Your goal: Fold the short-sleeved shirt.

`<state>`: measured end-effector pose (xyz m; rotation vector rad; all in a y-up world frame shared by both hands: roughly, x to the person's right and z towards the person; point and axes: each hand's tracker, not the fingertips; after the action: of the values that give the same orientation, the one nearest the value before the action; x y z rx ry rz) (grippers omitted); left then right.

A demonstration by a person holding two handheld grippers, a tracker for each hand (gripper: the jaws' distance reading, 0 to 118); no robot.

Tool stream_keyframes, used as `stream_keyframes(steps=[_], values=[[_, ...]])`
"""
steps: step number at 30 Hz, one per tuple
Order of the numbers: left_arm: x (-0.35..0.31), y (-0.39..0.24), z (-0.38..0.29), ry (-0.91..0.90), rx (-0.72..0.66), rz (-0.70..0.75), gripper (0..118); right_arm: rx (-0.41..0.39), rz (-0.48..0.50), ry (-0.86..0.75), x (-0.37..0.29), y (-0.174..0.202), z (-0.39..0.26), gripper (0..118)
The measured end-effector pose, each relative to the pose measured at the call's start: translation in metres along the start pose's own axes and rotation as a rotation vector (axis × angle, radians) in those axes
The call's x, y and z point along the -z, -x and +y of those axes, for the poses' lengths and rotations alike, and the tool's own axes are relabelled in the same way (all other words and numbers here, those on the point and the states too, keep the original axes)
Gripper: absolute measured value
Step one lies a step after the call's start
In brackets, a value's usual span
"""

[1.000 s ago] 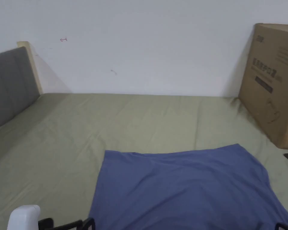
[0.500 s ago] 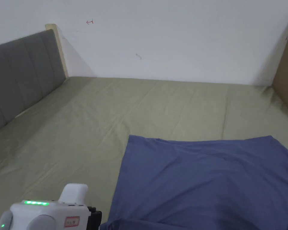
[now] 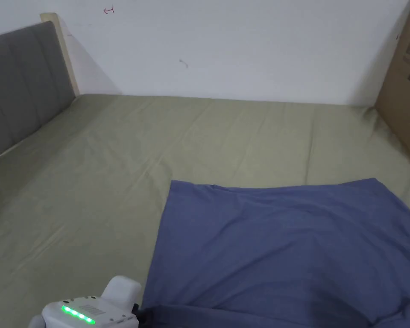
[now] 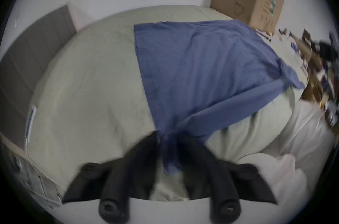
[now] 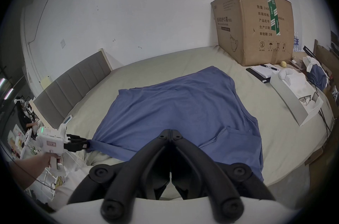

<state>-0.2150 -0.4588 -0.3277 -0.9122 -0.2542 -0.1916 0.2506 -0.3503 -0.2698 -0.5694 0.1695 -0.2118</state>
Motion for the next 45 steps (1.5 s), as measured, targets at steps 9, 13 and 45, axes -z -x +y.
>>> stream_keyframes(steps=[9, 13, 45], values=[[-0.053, -0.012, -0.007, -0.276, -0.033, -0.041, 4, 0.026, -0.113, 0.079, -0.002, -0.066, 0.001, 0], [-0.061, -0.012, -0.001, -0.302, -0.084, -0.036, 4, 0.055, -0.204, 0.237, 0.013, -0.116, -0.014, 0], [-0.073, -0.001, 0.016, -0.227, -0.133, 0.093, 4, 0.113, -0.21, 0.343, -0.03, -0.15, -0.005, 5]])
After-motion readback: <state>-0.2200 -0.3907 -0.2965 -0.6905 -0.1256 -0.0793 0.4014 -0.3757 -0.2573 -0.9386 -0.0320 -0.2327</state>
